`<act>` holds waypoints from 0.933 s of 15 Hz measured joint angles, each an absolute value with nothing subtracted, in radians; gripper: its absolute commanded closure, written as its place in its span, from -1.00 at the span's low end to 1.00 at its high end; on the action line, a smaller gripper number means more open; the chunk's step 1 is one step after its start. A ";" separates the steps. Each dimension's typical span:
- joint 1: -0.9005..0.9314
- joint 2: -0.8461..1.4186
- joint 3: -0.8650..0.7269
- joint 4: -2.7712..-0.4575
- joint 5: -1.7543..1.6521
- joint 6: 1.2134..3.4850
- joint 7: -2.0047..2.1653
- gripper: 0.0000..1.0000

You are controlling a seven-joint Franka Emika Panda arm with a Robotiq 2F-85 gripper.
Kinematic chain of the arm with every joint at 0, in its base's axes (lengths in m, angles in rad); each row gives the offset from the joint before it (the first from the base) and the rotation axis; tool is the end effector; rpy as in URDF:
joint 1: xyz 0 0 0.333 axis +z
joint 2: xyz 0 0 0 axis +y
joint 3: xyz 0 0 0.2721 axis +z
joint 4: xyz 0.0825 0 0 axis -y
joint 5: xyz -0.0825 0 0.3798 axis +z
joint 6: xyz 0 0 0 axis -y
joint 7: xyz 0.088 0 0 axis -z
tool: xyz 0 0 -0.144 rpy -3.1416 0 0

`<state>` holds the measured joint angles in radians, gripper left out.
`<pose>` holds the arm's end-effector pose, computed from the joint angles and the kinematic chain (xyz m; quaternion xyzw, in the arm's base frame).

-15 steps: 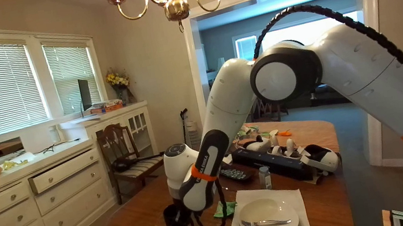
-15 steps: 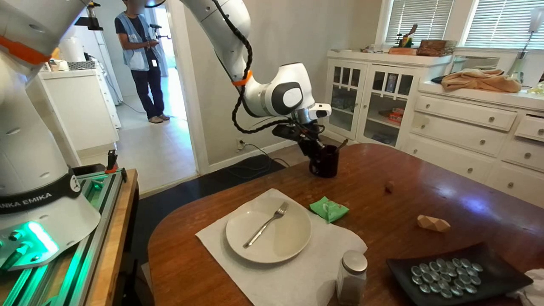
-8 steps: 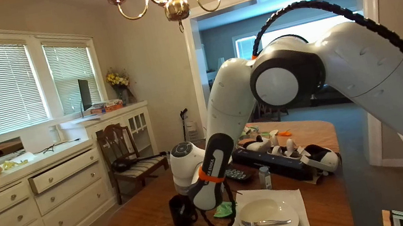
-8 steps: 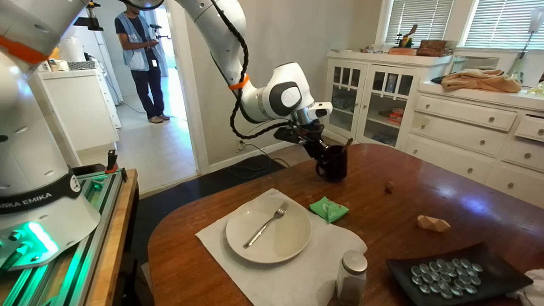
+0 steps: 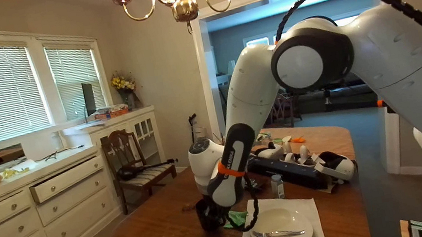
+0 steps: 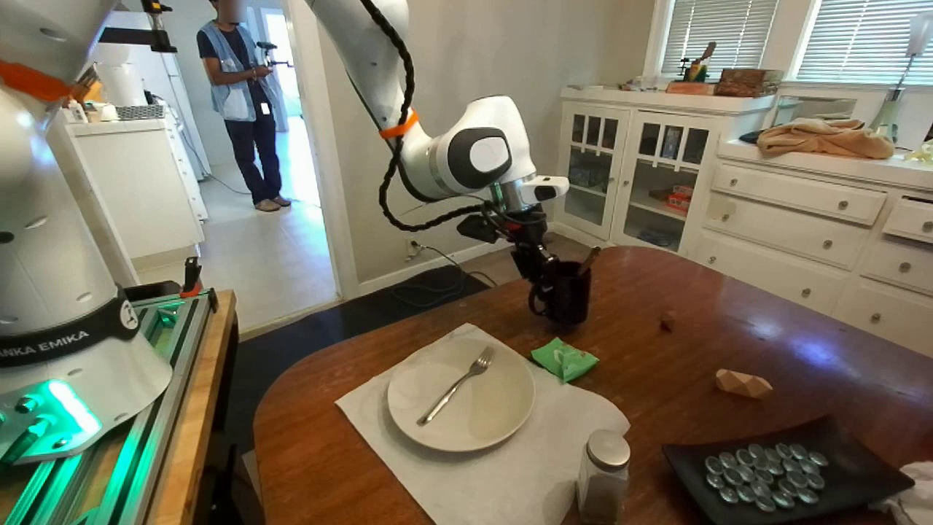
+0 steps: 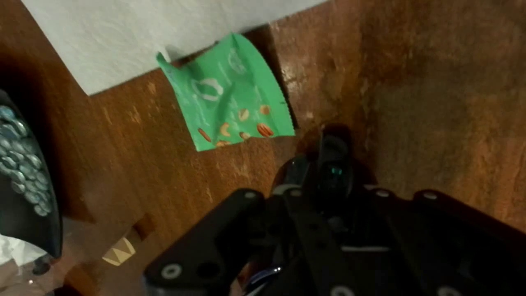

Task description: Put the fork inside the mug on the plate

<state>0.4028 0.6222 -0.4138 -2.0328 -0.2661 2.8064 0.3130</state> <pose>0.5953 -0.0090 0.1076 0.9819 0.0071 0.1108 0.1536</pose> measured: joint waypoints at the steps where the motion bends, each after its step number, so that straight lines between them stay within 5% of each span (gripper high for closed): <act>1: 0.409 0.600 -0.429 -2.049 -0.275 2.768 0.323 0.95; 14: 0.369 0.438 -0.418 -2.127 -0.607 2.236 0.752 0.95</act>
